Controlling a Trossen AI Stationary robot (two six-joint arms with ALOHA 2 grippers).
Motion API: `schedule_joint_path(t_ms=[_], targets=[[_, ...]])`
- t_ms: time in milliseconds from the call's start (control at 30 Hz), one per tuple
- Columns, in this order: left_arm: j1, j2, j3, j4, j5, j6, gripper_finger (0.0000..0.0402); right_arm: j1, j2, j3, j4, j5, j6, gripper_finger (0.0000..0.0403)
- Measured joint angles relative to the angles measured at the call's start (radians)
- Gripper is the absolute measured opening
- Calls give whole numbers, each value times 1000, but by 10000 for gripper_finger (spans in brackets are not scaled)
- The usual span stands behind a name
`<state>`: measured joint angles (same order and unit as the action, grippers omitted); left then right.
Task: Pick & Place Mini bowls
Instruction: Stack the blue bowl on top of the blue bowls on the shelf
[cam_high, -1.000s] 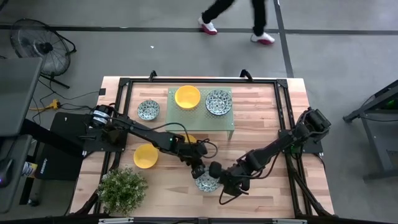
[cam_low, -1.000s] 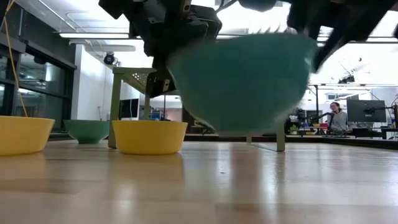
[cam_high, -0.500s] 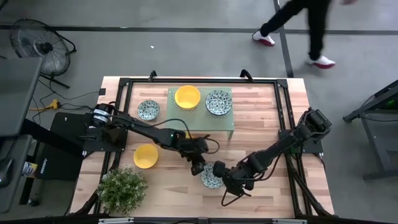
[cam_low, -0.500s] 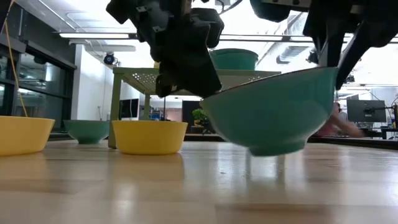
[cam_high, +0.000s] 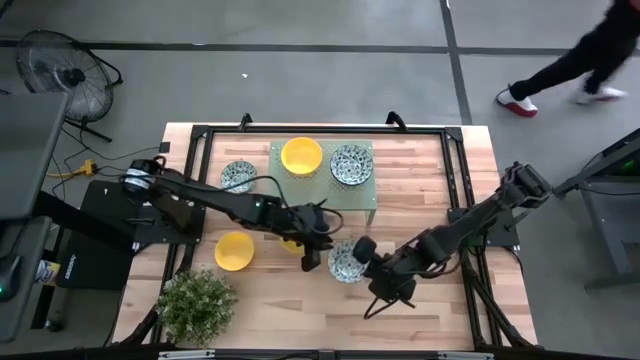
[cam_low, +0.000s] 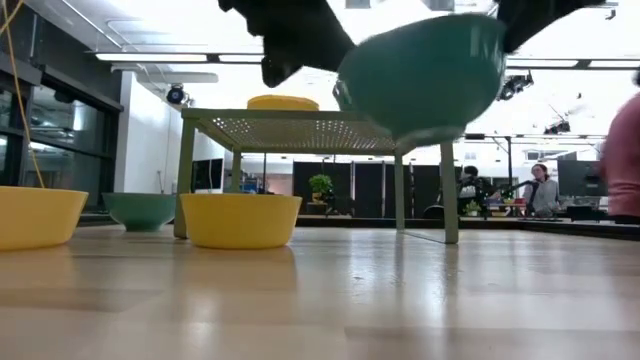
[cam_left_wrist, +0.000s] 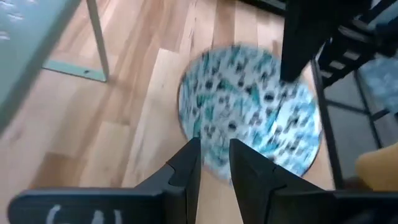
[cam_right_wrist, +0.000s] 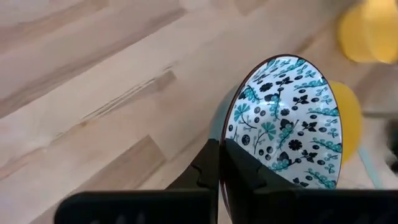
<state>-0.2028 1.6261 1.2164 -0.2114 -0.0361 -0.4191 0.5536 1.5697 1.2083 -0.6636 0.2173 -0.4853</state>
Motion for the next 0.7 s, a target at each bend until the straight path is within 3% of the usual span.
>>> schedule_joint_path(t_ms=[467, 700], targets=[[0, -161, 1, -1, -99, 230, 83, 7, -198, 0, -95, 149, 154, 0], [-30, -279, 0, -59, -241, 330, 83, 7, -243, 1, -164, 172, 230, 0]])
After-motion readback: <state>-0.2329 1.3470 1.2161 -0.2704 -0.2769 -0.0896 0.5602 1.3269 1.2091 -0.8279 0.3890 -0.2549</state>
